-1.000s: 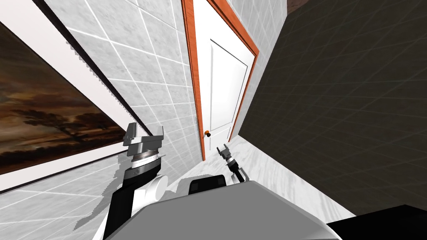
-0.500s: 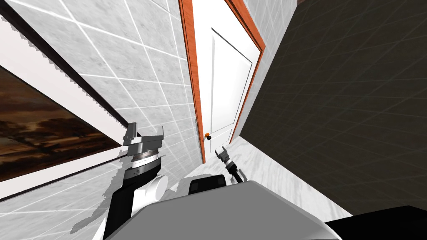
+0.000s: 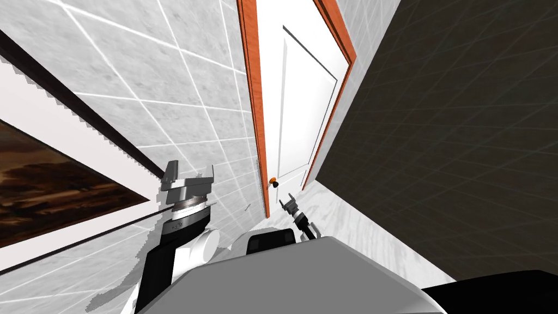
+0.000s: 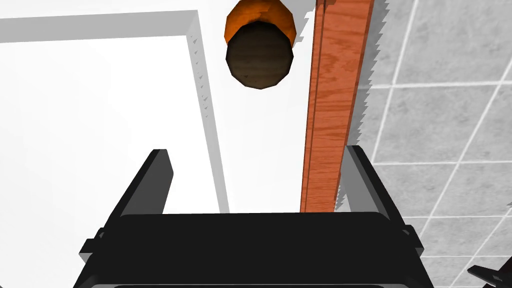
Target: Pull the door open
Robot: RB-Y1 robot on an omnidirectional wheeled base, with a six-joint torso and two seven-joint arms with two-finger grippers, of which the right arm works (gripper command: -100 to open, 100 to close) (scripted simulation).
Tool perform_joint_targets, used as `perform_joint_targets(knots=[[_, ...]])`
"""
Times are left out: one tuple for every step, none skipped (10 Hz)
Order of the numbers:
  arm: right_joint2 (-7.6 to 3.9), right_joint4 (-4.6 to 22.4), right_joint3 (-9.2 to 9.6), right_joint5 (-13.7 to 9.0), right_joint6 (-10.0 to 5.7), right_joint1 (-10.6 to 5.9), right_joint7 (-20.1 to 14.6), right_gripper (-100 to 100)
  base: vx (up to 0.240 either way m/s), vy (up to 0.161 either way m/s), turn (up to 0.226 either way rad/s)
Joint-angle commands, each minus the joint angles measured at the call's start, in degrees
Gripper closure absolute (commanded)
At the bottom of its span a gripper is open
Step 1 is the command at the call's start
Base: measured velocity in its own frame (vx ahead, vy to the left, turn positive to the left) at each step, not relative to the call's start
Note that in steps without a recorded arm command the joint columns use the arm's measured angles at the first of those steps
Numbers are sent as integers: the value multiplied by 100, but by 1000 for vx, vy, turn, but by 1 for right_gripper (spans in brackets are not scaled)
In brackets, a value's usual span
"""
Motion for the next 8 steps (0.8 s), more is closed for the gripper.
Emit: perform_joint_targets(knots=[[-31,69,-42,-11,5,-61,32,-100,-83,-24,-39],[-42,98,-60,-16,7,-86,46,-100,-159,-59,-20],[-60,158,-96,-25,12,-138,73,-100,-161,-81,15],[-76,228,-138,-37,17,-198,104,-100,-141,-66,29],[-90,305,-184,-49,23,-264,139,-100,-134,-40,41],[-93,365,-221,-59,27,-316,166,-100,-98,-22,38],[-97,457,-276,-74,33,-394,207,-100,-67,-10,63],[-90,556,-337,-90,38,-480,253,-100,-48,-11,97]])
